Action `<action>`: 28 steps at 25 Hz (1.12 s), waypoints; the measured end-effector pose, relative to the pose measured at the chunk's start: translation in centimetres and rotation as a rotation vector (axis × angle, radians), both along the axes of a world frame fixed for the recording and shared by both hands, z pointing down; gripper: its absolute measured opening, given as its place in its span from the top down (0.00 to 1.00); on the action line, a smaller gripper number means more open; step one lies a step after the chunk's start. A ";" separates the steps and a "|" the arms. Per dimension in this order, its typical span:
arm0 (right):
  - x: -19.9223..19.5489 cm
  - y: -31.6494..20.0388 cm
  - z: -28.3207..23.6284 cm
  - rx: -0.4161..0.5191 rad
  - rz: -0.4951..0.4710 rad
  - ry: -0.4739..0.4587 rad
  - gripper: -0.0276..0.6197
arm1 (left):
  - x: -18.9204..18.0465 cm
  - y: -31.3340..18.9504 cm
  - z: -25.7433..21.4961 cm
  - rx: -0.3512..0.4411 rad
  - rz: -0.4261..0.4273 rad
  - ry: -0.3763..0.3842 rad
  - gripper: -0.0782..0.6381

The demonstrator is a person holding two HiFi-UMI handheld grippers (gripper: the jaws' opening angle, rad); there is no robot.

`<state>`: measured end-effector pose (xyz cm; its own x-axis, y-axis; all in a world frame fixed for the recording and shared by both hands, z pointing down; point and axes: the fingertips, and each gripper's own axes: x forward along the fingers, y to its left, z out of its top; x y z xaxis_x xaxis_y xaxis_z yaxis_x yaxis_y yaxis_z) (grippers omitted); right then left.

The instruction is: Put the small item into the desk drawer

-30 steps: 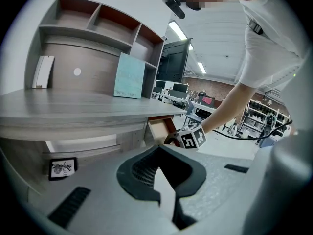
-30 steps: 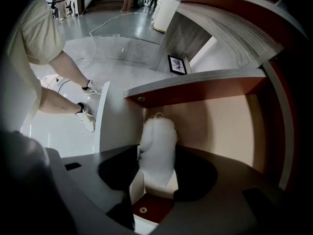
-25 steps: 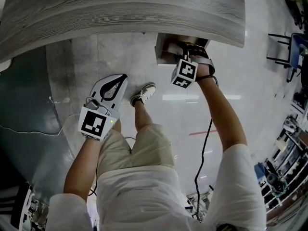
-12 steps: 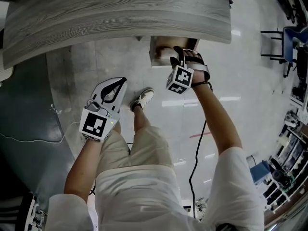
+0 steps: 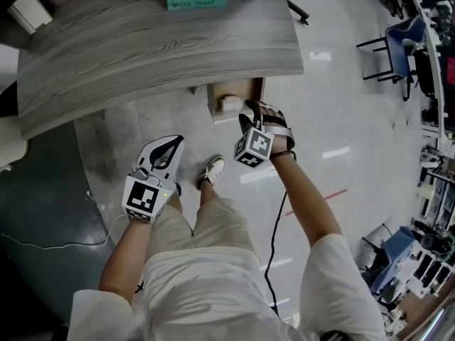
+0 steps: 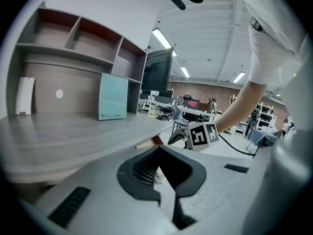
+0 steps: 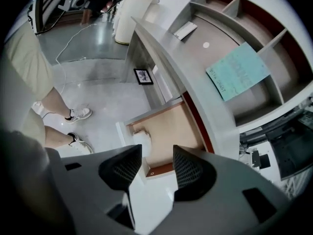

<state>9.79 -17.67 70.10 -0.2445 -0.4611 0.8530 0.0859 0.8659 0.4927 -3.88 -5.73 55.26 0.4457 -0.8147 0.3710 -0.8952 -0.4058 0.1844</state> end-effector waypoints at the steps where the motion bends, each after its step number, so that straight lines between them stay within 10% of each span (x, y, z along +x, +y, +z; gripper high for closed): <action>1: 0.1 0.3 -0.7 -0.001 0.014 -0.004 0.65 | -0.1 -0.1 -0.7 0.003 0.012 -0.002 0.88; 22: -1.9 3.7 -17.0 -0.039 0.505 -0.467 0.90 | -4.0 0.5 -14.4 0.196 0.079 -0.051 0.88; 28: -3.6 4.3 -21.8 -0.007 0.478 -0.570 0.92 | -4.2 0.9 -17.9 0.245 0.068 -0.073 0.88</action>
<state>6.21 -13.34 48.28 -0.4243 -0.6230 0.6572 -0.5687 0.7481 0.3420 -8.06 -4.82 37.36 0.4818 -0.8533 0.1994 -0.8716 -0.4902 0.0085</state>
